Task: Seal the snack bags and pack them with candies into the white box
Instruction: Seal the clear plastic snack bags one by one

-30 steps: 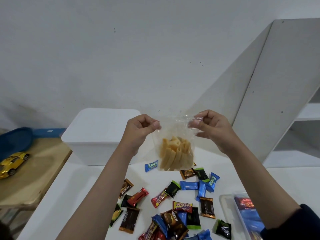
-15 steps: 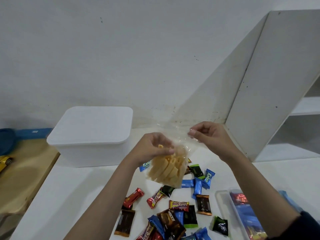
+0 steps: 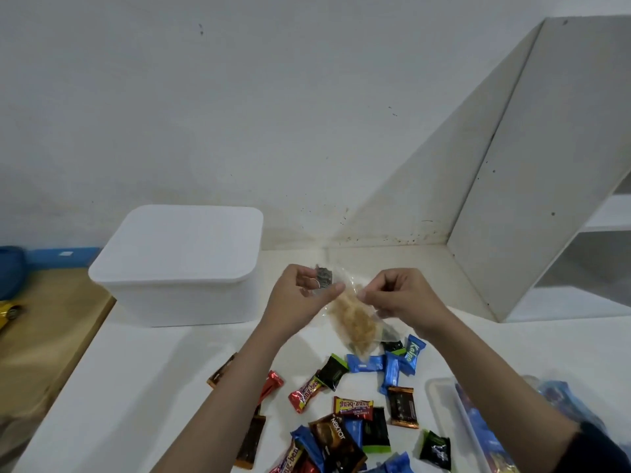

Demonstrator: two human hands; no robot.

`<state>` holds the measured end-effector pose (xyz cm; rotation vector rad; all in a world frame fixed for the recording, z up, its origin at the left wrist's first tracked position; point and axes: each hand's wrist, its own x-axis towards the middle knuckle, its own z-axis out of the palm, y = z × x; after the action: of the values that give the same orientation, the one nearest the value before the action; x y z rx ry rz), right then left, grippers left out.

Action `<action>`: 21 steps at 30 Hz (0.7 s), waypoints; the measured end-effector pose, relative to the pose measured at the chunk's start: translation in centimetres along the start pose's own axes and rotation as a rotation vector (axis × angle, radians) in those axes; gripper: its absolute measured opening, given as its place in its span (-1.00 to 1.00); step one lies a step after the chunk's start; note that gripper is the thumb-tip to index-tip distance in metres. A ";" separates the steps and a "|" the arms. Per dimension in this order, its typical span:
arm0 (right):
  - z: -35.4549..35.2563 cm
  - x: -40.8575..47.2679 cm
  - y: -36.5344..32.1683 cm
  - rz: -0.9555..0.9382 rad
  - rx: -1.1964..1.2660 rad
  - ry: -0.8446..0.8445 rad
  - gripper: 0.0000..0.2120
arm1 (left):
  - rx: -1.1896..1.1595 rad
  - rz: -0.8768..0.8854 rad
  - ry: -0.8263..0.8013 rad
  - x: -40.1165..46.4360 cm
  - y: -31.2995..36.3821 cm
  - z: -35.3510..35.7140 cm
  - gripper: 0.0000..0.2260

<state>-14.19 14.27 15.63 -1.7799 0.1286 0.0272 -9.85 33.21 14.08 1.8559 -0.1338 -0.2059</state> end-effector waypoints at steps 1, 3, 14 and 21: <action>0.4 -0.1 0.6 0.006 0.013 0.004 -0.86 | -0.061 -0.032 -0.010 -0.3 0.2 0.3 -0.60; 1.1 -0.4 1.6 0.004 0.019 0.004 -0.86 | -0.128 -0.097 -0.096 -0.8 0.5 1.0 -0.65; 2.6 -0.9 2.5 0.161 0.323 0.070 -0.88 | -0.237 -0.131 -0.094 -1.6 -0.1 1.5 -0.93; 2.2 -0.9 1.6 0.056 -0.080 -0.023 -0.90 | -0.222 -0.202 -0.007 -1.1 -0.2 1.5 -0.85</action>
<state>-15.17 16.14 13.65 -1.8548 0.1627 0.0939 -11.26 32.10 13.50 1.6466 0.0700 -0.3527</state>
